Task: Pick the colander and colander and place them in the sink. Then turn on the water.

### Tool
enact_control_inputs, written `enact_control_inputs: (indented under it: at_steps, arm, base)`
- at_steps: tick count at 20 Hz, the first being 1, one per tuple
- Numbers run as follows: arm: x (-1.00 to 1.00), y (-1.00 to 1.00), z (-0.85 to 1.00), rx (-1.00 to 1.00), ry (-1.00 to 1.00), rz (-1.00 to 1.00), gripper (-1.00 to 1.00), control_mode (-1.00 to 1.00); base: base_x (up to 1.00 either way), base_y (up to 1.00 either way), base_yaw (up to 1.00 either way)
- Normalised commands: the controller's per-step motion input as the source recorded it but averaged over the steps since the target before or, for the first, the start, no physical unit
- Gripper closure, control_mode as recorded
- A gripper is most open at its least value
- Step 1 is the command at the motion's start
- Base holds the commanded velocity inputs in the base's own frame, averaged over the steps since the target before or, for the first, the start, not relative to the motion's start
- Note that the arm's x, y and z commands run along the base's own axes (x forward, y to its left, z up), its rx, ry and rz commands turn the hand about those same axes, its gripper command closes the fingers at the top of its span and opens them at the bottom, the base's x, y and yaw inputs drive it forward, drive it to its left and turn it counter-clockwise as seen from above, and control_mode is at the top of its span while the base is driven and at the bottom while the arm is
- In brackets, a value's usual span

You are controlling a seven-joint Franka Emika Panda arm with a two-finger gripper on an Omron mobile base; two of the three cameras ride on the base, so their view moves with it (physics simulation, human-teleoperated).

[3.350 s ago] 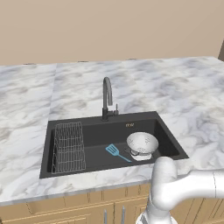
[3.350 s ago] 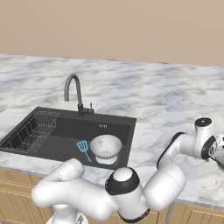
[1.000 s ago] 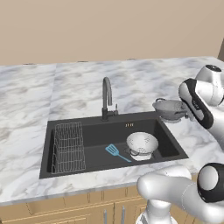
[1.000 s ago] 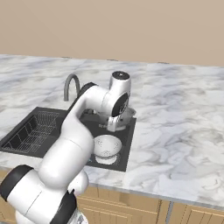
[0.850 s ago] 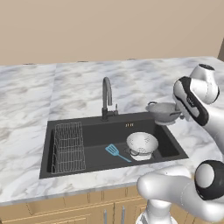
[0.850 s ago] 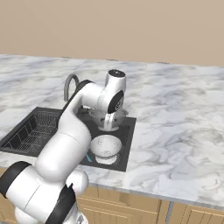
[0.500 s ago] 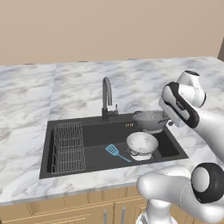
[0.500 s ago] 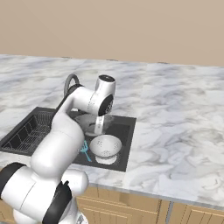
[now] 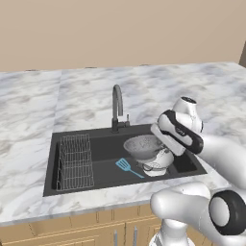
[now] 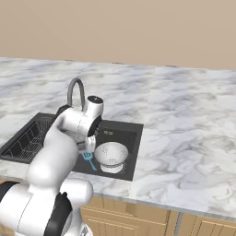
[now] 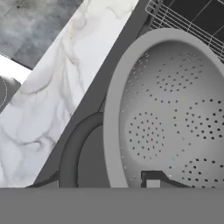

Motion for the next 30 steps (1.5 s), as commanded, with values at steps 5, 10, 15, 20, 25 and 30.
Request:
enact_control_inputs:
  at_steps: [5,10,15,20,25,30]
  arm:
    - [0.39,0.43,-0.51,0.0,0.0,0.26,1.0,-1.0]
    - [0.35,0.38,-0.37,0.0,0.0,0.23,1.0,-1.0]
    - [0.19,0.38,-0.32,0.0,-0.01,0.2,1.0,-1.0]
    - [0.2,0.2,-0.43,0.05,-0.01,0.14,1.0,-1.0]
    - [0.32,0.0,-0.5,0.11,0.0,0.05,1.0,-1.0]
    - [0.51,0.06,-0.36,0.04,0.0,0.0,1.0,-1.0]
  base:
    - [0.0,0.0,0.0]
    - [0.0,0.0,0.0]
    - [0.0,0.0,0.0]
    - [0.0,0.0,0.0]
    - [0.0,0.0,0.0]
    - [0.0,0.0,0.0]
